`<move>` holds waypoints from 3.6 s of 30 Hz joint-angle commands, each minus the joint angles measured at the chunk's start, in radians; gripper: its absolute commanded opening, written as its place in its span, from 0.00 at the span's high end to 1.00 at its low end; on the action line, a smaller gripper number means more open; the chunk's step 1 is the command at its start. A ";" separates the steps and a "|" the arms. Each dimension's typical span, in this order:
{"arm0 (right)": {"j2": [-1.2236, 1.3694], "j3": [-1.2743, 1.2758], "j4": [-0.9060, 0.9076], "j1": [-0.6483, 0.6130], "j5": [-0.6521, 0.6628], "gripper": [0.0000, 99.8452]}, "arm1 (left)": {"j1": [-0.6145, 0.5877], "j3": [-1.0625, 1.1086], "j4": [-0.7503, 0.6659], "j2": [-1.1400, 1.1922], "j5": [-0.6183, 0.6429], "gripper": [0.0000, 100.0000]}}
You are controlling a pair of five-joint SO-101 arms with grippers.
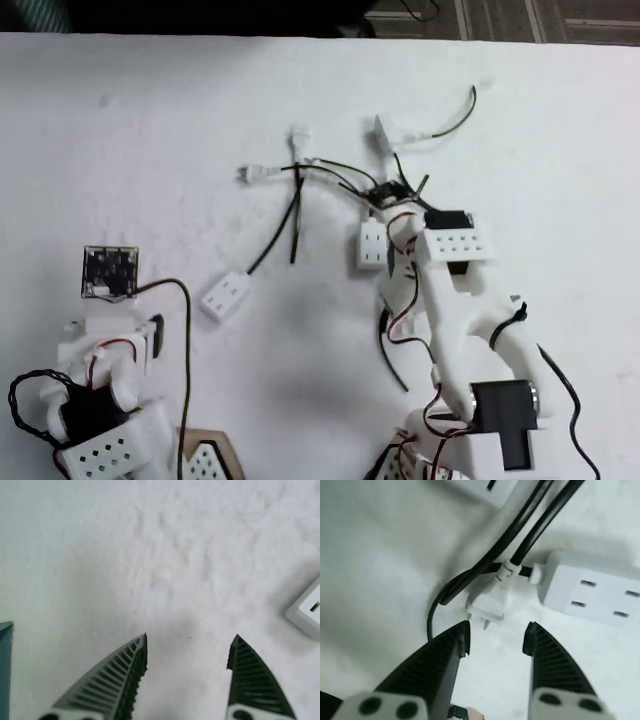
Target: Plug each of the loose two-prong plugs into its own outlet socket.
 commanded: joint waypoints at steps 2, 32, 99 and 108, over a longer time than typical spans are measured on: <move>0.042 -0.031 -0.051 -0.021 -0.052 0.82 | -0.007 -0.003 0.003 -0.007 0.003 0.74; 0.177 -0.178 0.012 0.018 -0.061 0.86 | -0.007 -0.003 0.003 -0.007 0.003 0.74; 0.159 -0.028 -0.157 -0.492 -0.026 0.98 | -0.002 0.015 -0.005 -0.007 0.008 0.73; 0.306 -0.124 -0.077 -0.529 -0.071 0.94 | -0.002 0.015 -0.005 -0.007 0.006 0.73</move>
